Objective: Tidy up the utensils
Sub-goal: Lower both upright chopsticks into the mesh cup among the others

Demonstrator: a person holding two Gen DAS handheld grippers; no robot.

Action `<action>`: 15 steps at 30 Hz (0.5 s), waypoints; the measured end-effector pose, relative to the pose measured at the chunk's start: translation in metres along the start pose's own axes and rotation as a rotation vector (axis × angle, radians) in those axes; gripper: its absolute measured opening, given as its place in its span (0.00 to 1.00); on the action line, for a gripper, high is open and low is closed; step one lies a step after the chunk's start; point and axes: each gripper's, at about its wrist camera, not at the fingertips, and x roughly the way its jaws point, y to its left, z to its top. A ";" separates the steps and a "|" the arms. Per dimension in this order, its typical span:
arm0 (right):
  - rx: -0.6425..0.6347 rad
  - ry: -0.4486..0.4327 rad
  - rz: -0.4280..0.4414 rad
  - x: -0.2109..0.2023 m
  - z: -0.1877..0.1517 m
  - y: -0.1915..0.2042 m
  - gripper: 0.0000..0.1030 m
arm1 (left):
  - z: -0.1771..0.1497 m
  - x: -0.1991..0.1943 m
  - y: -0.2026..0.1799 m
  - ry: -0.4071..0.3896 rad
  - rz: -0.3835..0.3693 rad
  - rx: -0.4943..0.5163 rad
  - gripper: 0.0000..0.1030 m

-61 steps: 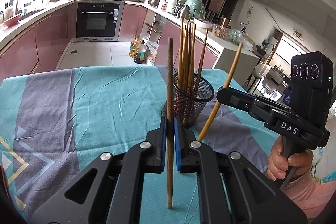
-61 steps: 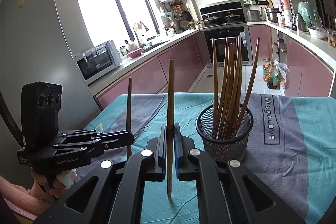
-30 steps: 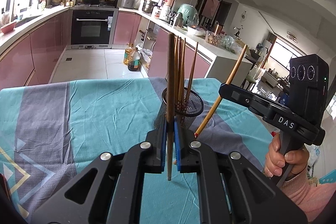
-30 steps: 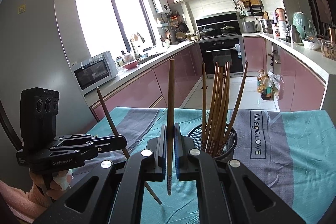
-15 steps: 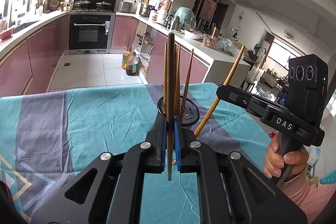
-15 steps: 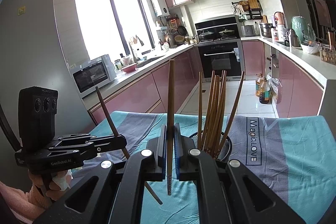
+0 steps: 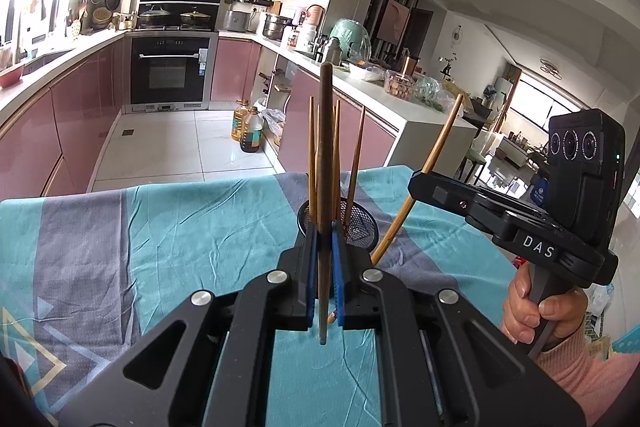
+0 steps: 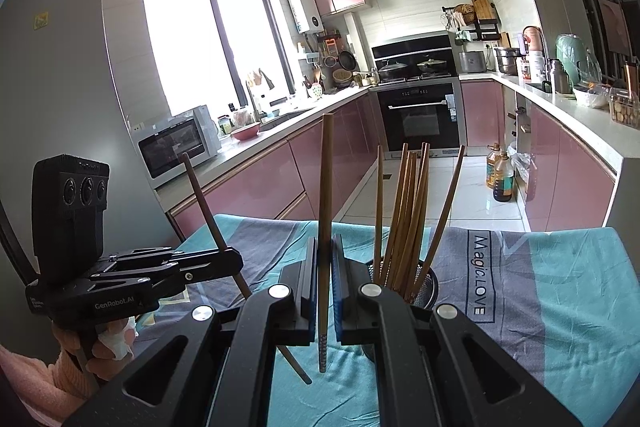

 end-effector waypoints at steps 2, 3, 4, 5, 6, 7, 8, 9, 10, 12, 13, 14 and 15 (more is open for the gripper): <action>-0.001 -0.001 0.000 0.000 0.002 0.000 0.05 | 0.001 0.000 -0.002 -0.001 0.001 0.004 0.07; -0.002 -0.003 0.000 0.000 0.002 0.000 0.05 | 0.002 0.000 -0.002 -0.002 0.000 0.006 0.07; -0.002 -0.004 -0.001 0.000 0.004 0.000 0.05 | 0.003 0.000 -0.002 -0.003 0.000 0.007 0.07; -0.002 -0.005 -0.001 0.001 0.005 -0.001 0.05 | 0.004 0.000 -0.003 -0.004 0.000 0.008 0.07; -0.002 -0.005 0.000 0.001 0.006 -0.001 0.05 | 0.004 0.000 -0.003 -0.005 0.000 0.010 0.07; -0.002 -0.006 0.001 0.001 0.006 -0.002 0.05 | 0.004 0.000 -0.003 -0.006 0.000 0.011 0.07; -0.001 -0.006 0.001 0.001 0.006 -0.002 0.05 | 0.005 0.000 -0.004 -0.007 0.000 0.013 0.07; 0.000 -0.006 0.003 0.002 0.007 -0.003 0.05 | 0.006 0.000 -0.005 -0.007 0.001 0.014 0.07; -0.002 -0.006 0.001 0.001 0.007 -0.002 0.05 | 0.007 0.000 -0.005 -0.008 0.001 0.015 0.07; -0.003 -0.007 0.001 0.002 0.008 -0.003 0.05 | 0.007 0.000 -0.006 -0.008 0.001 0.016 0.07; -0.004 -0.007 0.001 0.002 0.008 -0.003 0.05 | 0.007 0.000 -0.006 -0.008 0.001 0.016 0.07; -0.004 -0.007 0.000 0.002 0.008 -0.003 0.05 | 0.007 0.000 -0.006 -0.008 0.001 0.016 0.07; -0.005 -0.007 0.000 0.002 0.008 -0.002 0.05 | 0.008 0.000 -0.007 -0.009 0.001 0.016 0.07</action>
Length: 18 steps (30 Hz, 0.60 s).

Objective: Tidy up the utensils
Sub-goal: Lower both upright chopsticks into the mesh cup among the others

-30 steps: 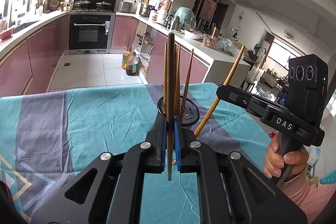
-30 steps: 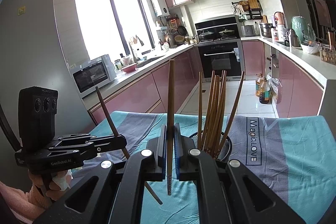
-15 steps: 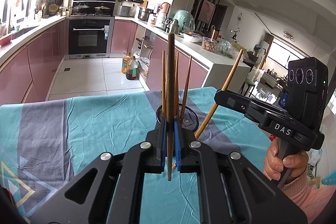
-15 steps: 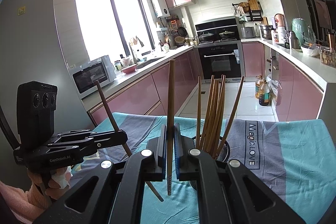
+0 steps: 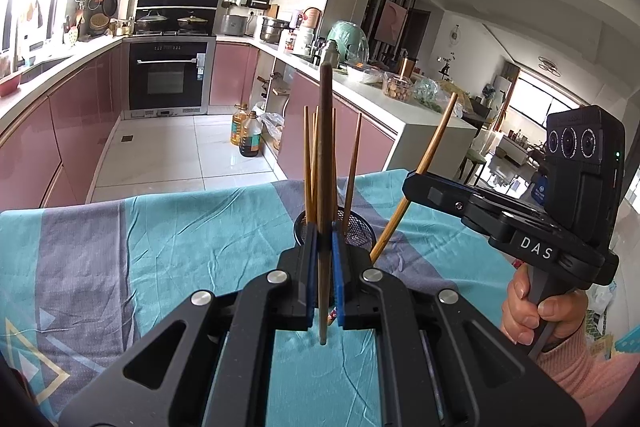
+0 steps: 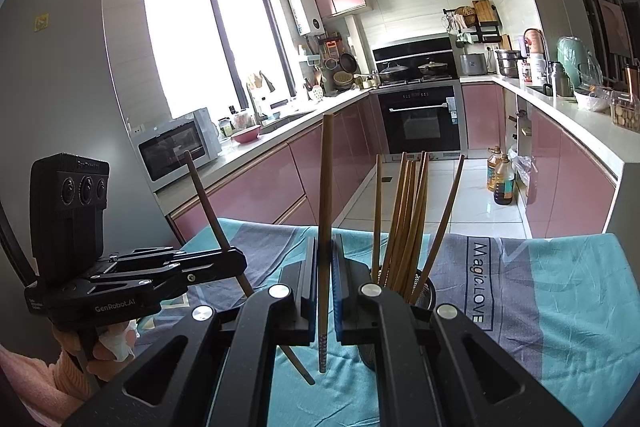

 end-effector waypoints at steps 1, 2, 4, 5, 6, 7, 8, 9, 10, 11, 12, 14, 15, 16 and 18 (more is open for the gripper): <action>0.000 0.000 0.001 0.000 0.000 0.000 0.05 | 0.000 0.000 0.000 0.000 0.000 0.000 0.07; 0.000 0.000 0.000 0.000 0.000 0.000 0.05 | 0.000 0.000 0.000 0.000 0.000 0.000 0.07; 0.001 0.000 0.001 0.000 0.001 0.000 0.05 | 0.001 0.000 0.000 0.000 0.000 0.002 0.07; 0.001 0.000 0.001 0.000 0.000 0.000 0.05 | 0.001 0.000 -0.001 0.000 -0.001 0.002 0.07; 0.000 0.000 0.002 0.001 0.001 -0.001 0.05 | 0.001 0.000 -0.001 0.000 0.000 0.003 0.07; -0.001 -0.001 0.002 0.001 0.001 -0.001 0.05 | 0.001 0.000 -0.001 0.000 -0.001 0.004 0.07; -0.001 -0.002 0.002 0.002 0.002 -0.001 0.05 | 0.002 0.000 -0.002 -0.001 -0.001 0.005 0.07; -0.001 -0.003 0.003 0.002 0.003 -0.001 0.05 | 0.002 0.000 -0.002 -0.002 -0.001 0.006 0.07; -0.002 -0.004 0.003 0.003 0.004 -0.001 0.05 | 0.002 0.000 -0.003 -0.003 -0.001 0.007 0.07; -0.003 -0.005 0.003 0.003 0.004 -0.001 0.05 | 0.003 0.001 -0.003 -0.003 -0.002 0.008 0.07; -0.004 -0.005 0.004 0.004 0.005 -0.001 0.05 | 0.003 0.000 -0.003 -0.003 -0.002 0.007 0.07; -0.004 -0.006 0.004 0.004 0.005 -0.002 0.05 | 0.003 0.001 -0.004 -0.005 -0.001 0.009 0.07; -0.004 -0.006 0.004 0.005 0.006 -0.002 0.05 | 0.003 0.001 -0.005 -0.005 -0.002 0.010 0.07; -0.004 -0.006 0.004 0.004 0.005 -0.002 0.05 | 0.005 0.001 -0.005 -0.005 -0.002 0.011 0.07; -0.005 -0.006 0.004 0.004 0.005 -0.002 0.05 | 0.006 0.001 -0.005 -0.006 -0.002 0.013 0.07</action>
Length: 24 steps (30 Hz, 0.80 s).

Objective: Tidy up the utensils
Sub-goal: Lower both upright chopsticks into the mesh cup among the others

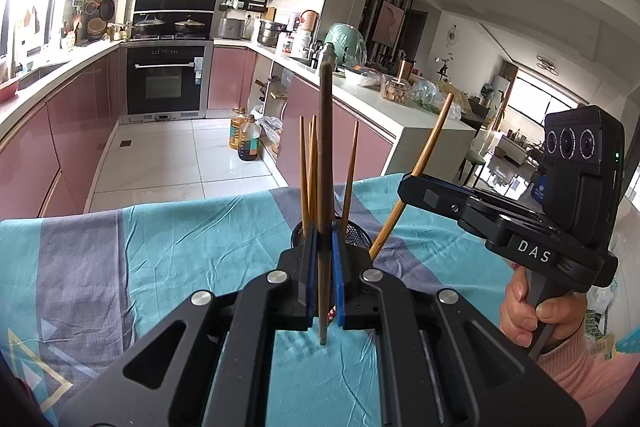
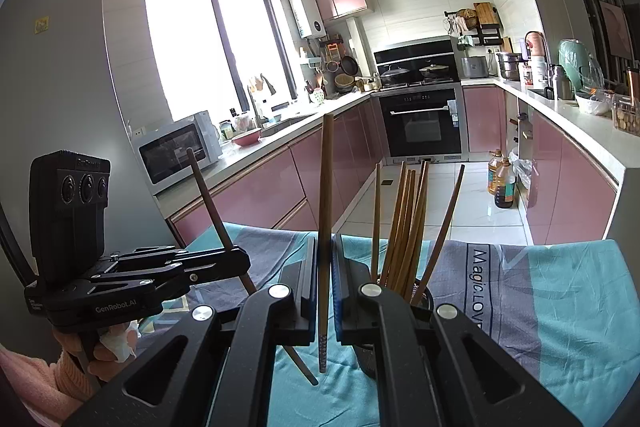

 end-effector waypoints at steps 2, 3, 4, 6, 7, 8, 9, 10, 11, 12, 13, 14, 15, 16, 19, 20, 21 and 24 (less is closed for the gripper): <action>0.000 -0.001 0.000 0.000 0.001 -0.001 0.05 | 0.001 0.000 -0.001 -0.001 -0.001 0.001 0.07; 0.000 -0.002 0.000 0.000 0.001 -0.001 0.05 | 0.001 0.000 -0.001 -0.002 -0.001 0.001 0.07; 0.000 -0.003 -0.001 0.000 0.002 -0.001 0.05 | 0.002 0.000 0.000 -0.002 -0.001 0.002 0.07; -0.001 -0.005 -0.001 0.001 0.003 -0.002 0.05 | 0.003 -0.001 0.000 -0.004 -0.001 0.004 0.07; -0.002 -0.006 -0.001 -0.001 0.003 -0.002 0.05 | 0.003 -0.001 0.000 -0.005 -0.001 0.005 0.07; -0.003 -0.007 -0.001 0.000 0.004 -0.002 0.05 | 0.003 -0.002 -0.001 -0.006 0.000 0.008 0.07; -0.003 -0.008 -0.001 0.000 0.004 -0.002 0.05 | 0.003 -0.002 -0.001 -0.008 0.000 0.010 0.07; -0.004 -0.009 0.000 0.000 0.005 -0.002 0.05 | 0.004 -0.002 -0.001 -0.009 -0.002 0.010 0.07; -0.004 -0.011 0.000 0.000 0.006 -0.002 0.05 | 0.005 -0.003 -0.001 -0.011 -0.006 0.009 0.07; -0.005 -0.014 0.000 -0.001 0.007 -0.003 0.05 | 0.006 -0.003 -0.001 -0.013 -0.007 0.009 0.07; -0.004 -0.017 -0.001 -0.001 0.008 -0.004 0.05 | 0.007 -0.004 -0.001 -0.016 -0.006 0.011 0.07; -0.002 -0.019 -0.001 -0.001 0.008 -0.004 0.05 | 0.007 -0.005 -0.001 -0.019 -0.005 0.014 0.07; -0.001 -0.021 -0.001 -0.001 0.010 -0.005 0.05 | 0.009 -0.005 -0.001 -0.020 -0.005 0.015 0.07; 0.000 -0.022 0.000 -0.002 0.009 -0.006 0.05 | 0.009 -0.005 -0.002 -0.022 -0.005 0.016 0.07; 0.000 -0.026 0.000 -0.003 0.010 -0.008 0.05 | 0.011 -0.007 -0.004 -0.028 -0.004 0.023 0.07; 0.000 -0.028 0.000 -0.002 0.011 -0.008 0.05 | 0.012 -0.008 -0.005 -0.030 -0.005 0.026 0.07; -0.001 -0.030 0.000 -0.002 0.011 -0.007 0.05 | 0.012 -0.008 -0.006 -0.032 -0.005 0.028 0.07; -0.002 -0.036 0.001 -0.003 0.013 -0.007 0.05 | 0.013 -0.011 -0.008 -0.039 -0.006 0.034 0.07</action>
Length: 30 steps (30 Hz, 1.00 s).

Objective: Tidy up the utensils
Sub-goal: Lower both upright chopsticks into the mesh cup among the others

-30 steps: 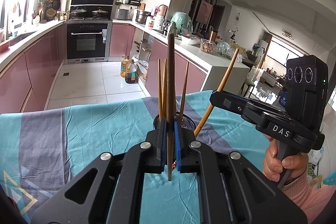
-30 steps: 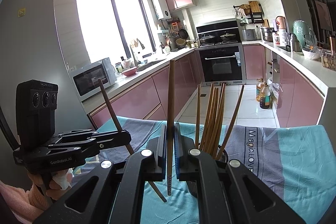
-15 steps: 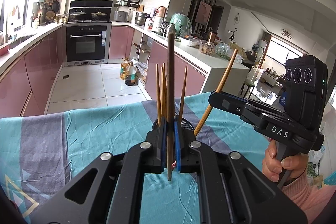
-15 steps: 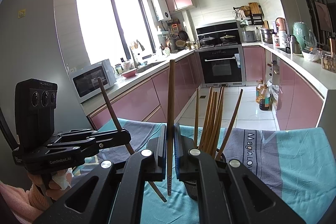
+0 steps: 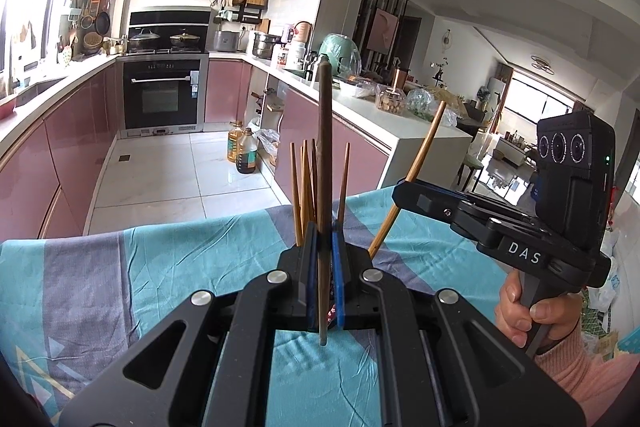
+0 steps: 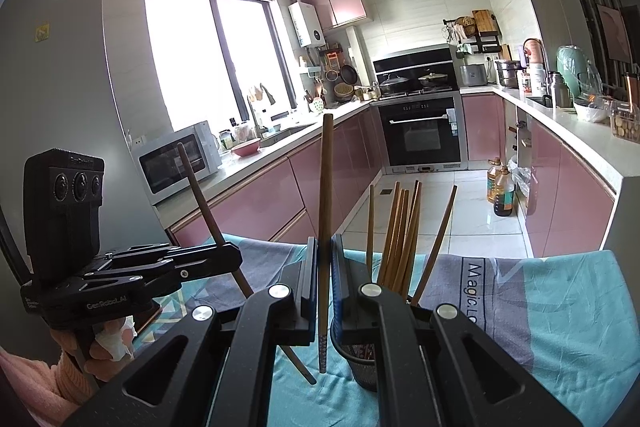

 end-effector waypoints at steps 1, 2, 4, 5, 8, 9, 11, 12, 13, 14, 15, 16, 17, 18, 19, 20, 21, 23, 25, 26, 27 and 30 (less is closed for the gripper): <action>-0.001 -0.002 -0.001 0.000 0.000 0.000 0.05 | 0.001 0.000 0.000 -0.002 0.000 0.002 0.07; -0.001 -0.003 -0.001 0.001 0.001 0.000 0.05 | 0.001 -0.001 -0.001 -0.004 0.000 0.004 0.07; -0.002 -0.005 0.000 0.000 0.000 -0.001 0.05 | 0.004 -0.001 -0.002 -0.006 0.000 0.006 0.07; -0.003 -0.007 -0.001 0.000 -0.001 -0.001 0.05 | 0.004 -0.002 -0.003 -0.007 -0.001 0.008 0.07; -0.002 -0.007 0.000 0.000 -0.001 -0.001 0.05 | 0.004 -0.004 -0.006 -0.008 -0.006 0.010 0.07; -0.003 -0.008 0.001 0.000 0.000 -0.001 0.05 | 0.005 -0.004 -0.007 -0.010 -0.006 0.011 0.07; -0.004 -0.011 0.000 0.000 0.001 -0.001 0.05 | 0.006 -0.006 -0.008 -0.014 -0.005 0.017 0.07; -0.004 -0.012 -0.001 0.000 0.001 -0.001 0.05 | 0.008 -0.005 -0.008 -0.015 -0.006 0.018 0.07; -0.004 -0.013 -0.001 0.000 0.001 -0.001 0.05 | 0.008 -0.006 -0.009 -0.016 -0.007 0.020 0.07; -0.005 -0.014 -0.002 0.000 0.002 -0.001 0.05 | 0.009 -0.006 -0.010 -0.017 -0.006 0.022 0.07; -0.006 -0.015 -0.002 0.000 0.002 0.000 0.05 | 0.010 -0.006 -0.010 -0.018 -0.007 0.022 0.07; -0.006 -0.017 -0.002 -0.001 0.002 0.000 0.05 | 0.011 -0.005 -0.009 -0.019 -0.007 0.022 0.07; -0.006 -0.017 -0.002 -0.001 0.002 0.000 0.05 | 0.011 -0.005 -0.010 -0.021 -0.007 0.023 0.07; -0.006 -0.018 -0.003 -0.001 0.003 0.000 0.05 | 0.013 -0.005 -0.010 -0.022 -0.007 0.024 0.07; -0.005 -0.019 -0.003 -0.002 0.003 0.000 0.05 | 0.014 -0.005 -0.009 -0.022 -0.008 0.025 0.07; -0.006 -0.019 -0.002 -0.002 0.002 0.000 0.05 | 0.014 -0.006 -0.010 -0.024 -0.009 0.026 0.07; -0.006 -0.019 -0.003 -0.002 0.002 0.000 0.05 | 0.014 -0.006 -0.009 -0.025 -0.009 0.027 0.07; -0.007 -0.021 -0.003 -0.002 0.003 -0.001 0.05 | 0.016 -0.006 -0.008 -0.028 -0.011 0.029 0.07; -0.007 -0.025 -0.004 -0.003 0.004 -0.001 0.05 | 0.017 -0.007 -0.008 -0.031 -0.012 0.031 0.07; -0.006 -0.026 -0.005 -0.003 0.005 -0.001 0.05 | 0.017 -0.007 -0.008 -0.033 -0.012 0.032 0.07; -0.006 -0.028 -0.006 -0.004 0.005 -0.002 0.05 | 0.018 -0.007 -0.008 -0.034 -0.012 0.032 0.07; -0.008 -0.033 -0.012 -0.005 0.007 -0.002 0.05 | 0.021 -0.007 -0.010 -0.036 -0.011 0.034 0.07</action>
